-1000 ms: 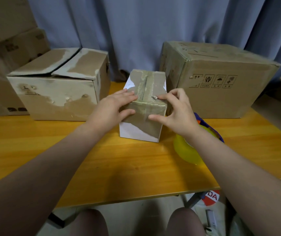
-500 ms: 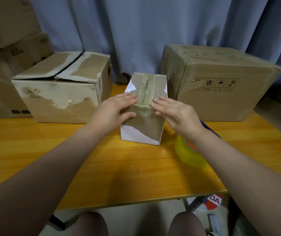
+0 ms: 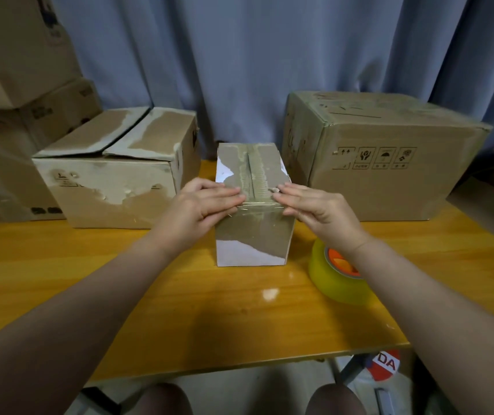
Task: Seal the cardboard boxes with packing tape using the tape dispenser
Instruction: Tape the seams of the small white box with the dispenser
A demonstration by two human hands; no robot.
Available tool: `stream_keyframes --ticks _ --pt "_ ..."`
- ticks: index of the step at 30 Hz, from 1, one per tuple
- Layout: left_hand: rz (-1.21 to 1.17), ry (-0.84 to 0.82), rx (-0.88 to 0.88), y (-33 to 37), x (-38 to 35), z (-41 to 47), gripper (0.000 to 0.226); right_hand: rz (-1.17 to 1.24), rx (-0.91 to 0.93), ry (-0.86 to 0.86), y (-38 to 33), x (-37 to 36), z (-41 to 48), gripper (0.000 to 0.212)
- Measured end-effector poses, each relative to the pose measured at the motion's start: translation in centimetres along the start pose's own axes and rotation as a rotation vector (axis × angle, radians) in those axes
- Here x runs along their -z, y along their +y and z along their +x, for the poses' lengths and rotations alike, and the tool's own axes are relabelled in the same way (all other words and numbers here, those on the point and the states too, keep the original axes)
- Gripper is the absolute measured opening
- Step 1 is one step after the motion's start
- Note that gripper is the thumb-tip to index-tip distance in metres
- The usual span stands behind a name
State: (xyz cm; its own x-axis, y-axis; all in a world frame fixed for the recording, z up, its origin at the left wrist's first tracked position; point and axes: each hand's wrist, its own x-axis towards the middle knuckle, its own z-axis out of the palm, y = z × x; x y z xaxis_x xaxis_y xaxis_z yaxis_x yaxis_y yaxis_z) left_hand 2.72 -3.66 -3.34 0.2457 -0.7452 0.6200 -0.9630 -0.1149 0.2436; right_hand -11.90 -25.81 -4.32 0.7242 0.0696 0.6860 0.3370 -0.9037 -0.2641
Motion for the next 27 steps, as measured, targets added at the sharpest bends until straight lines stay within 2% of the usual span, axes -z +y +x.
stream_keyframes --ticks 5,7,8,10,13,15,18,23,27 --pt "0.147 -0.107 -0.075 -0.3 1.0 -0.1 0.040 -0.180 0.082 -0.084 0.5 0.7 -0.3 0.042" --pt "0.160 -0.157 -0.071 -0.3 1.7 -0.2 0.047 -0.182 0.060 -0.169 0.5 1.2 -0.8 0.052" --pt "0.153 -0.167 -0.053 -0.1 1.9 -0.4 0.054 -0.129 0.003 -0.187 0.1 1.3 -1.0 0.056" --pt "0.121 -0.150 0.000 0.6 2.0 -0.1 0.063 0.070 -0.189 -0.084 -0.8 1.1 -0.7 0.054" --pt "0.057 -0.083 0.130 2.6 1.2 2.0 0.052 0.268 -0.376 0.075 -1.7 0.5 0.7 0.032" --pt "0.036 -0.133 0.204 3.5 0.2 3.5 0.043 0.339 -0.422 0.014 -1.5 -0.1 1.0 0.023" --pt "0.080 -0.231 0.185 3.3 -0.9 3.8 0.043 0.424 -0.436 -0.032 -0.9 -0.7 0.2 0.032" --pt "0.199 -0.238 0.067 2.0 -1.2 3.0 0.056 0.235 -0.347 -0.082 -0.5 -1.4 -0.9 0.053" --pt "0.356 -0.299 0.058 2.3 -1.0 3.0 0.075 0.143 -0.314 -0.132 -0.7 -0.6 -0.4 0.064"
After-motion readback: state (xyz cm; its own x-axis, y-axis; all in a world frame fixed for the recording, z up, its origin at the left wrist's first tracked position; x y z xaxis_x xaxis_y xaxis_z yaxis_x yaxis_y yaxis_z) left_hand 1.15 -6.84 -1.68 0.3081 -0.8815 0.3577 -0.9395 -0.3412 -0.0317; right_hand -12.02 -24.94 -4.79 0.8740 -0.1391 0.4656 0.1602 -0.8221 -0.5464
